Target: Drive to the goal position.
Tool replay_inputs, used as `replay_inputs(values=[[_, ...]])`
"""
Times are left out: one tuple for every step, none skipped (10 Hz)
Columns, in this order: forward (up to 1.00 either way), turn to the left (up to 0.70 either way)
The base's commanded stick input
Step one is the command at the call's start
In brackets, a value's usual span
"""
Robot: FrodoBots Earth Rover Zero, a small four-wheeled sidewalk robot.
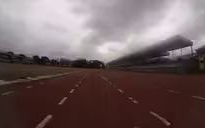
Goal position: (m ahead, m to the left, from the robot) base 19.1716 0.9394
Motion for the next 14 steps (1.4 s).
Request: replay_inputs(values=[[0.70, 0.00], [0.70, 0.00], [0.70, 0.00], [0.70, 0.00], [0.70, 0.00], [0.70, 0.00], [0.70, 0.00], [0.70, 0.00], [0.70, 0.00], [0.70, 0.00], [0.70, 0.00], [0.70, 0.00], [0.70, 0.00], [0.70, 0.00]])
